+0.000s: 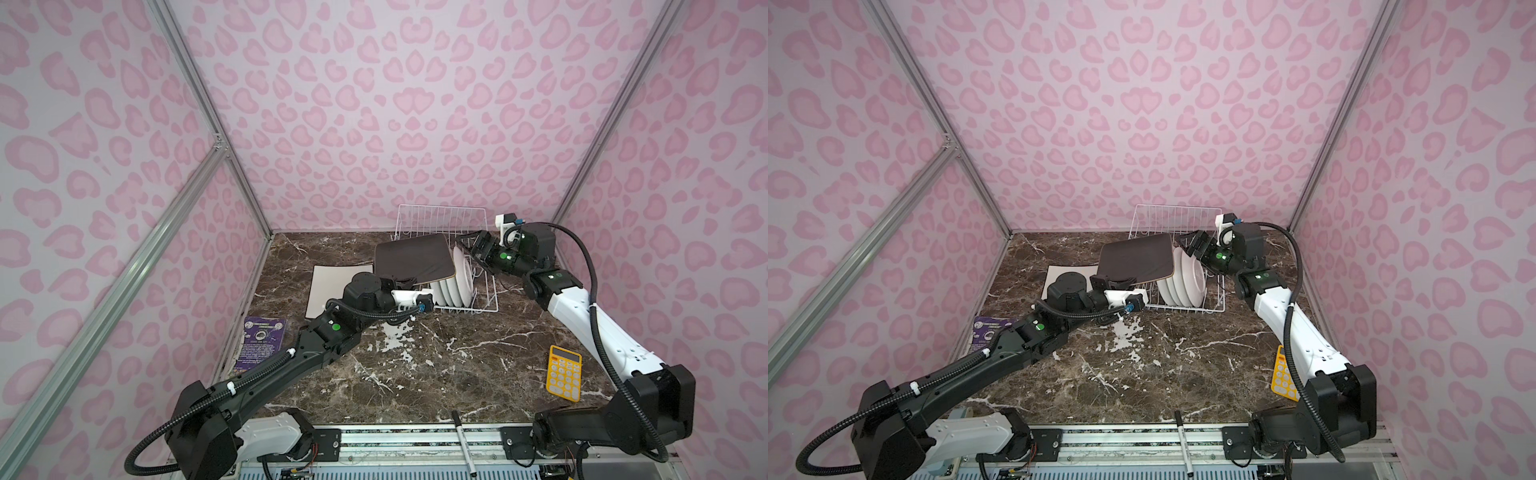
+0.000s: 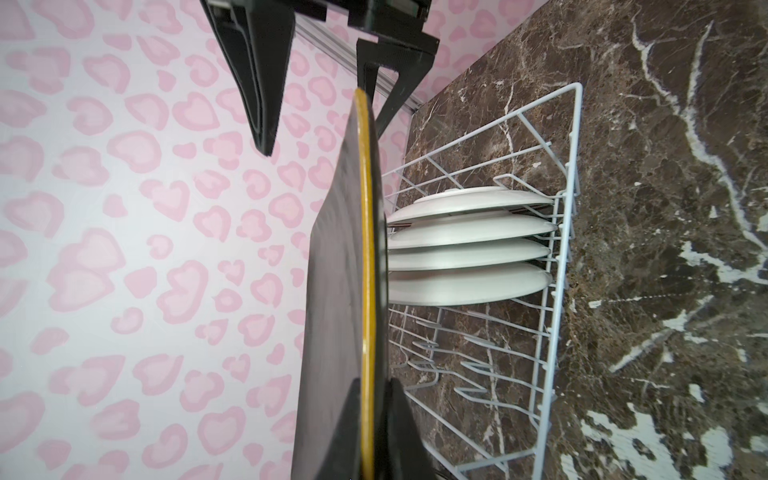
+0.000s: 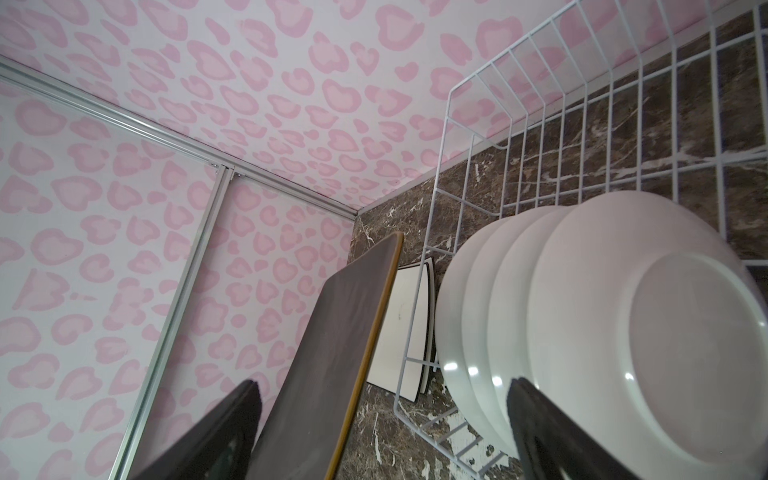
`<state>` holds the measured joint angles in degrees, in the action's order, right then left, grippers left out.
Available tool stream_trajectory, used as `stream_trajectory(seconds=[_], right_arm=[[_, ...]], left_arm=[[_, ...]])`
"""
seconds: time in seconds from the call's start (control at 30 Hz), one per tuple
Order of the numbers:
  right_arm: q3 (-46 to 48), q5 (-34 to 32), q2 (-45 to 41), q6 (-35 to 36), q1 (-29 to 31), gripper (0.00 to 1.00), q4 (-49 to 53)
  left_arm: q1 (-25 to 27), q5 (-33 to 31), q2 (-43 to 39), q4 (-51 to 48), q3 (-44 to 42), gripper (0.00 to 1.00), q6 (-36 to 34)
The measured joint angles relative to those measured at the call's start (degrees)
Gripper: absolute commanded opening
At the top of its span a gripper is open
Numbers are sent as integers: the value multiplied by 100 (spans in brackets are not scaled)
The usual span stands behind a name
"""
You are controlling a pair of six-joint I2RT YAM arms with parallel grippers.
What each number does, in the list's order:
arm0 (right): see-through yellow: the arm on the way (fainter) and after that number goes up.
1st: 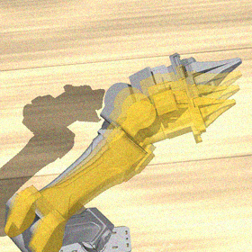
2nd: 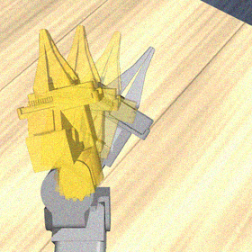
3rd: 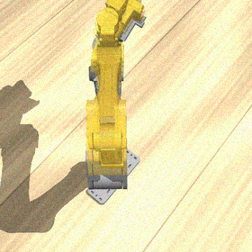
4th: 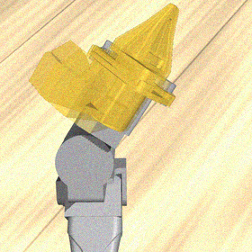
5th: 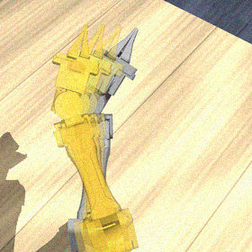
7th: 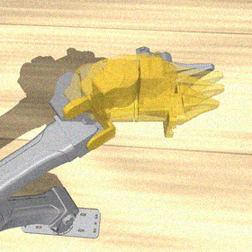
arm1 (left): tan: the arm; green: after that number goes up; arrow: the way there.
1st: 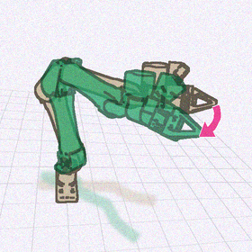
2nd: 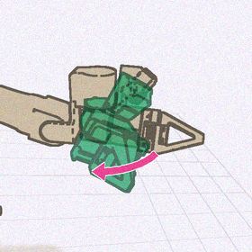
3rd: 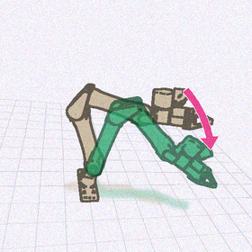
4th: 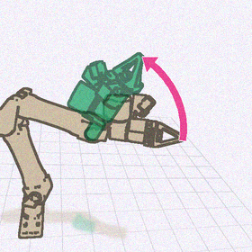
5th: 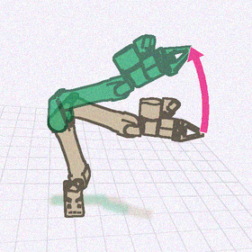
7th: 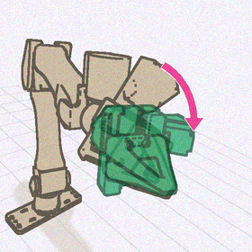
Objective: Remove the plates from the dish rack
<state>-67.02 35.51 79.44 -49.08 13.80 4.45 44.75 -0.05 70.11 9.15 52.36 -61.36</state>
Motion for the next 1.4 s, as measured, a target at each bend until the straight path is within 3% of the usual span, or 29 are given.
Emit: stream_trajectory(seconds=[0.5,0.87,1.4], right_arm=[[-2,146,262,24,188,70,184],[7,289,474,83,258,61,348],[11,579,584,-26,249,22,267]], left_arm=[[450,-389,428,719,-350,4,-1204],[551,-455,525,1147,-369,4,-1327],[588,-627,640,1176,-376,4,-1220]])
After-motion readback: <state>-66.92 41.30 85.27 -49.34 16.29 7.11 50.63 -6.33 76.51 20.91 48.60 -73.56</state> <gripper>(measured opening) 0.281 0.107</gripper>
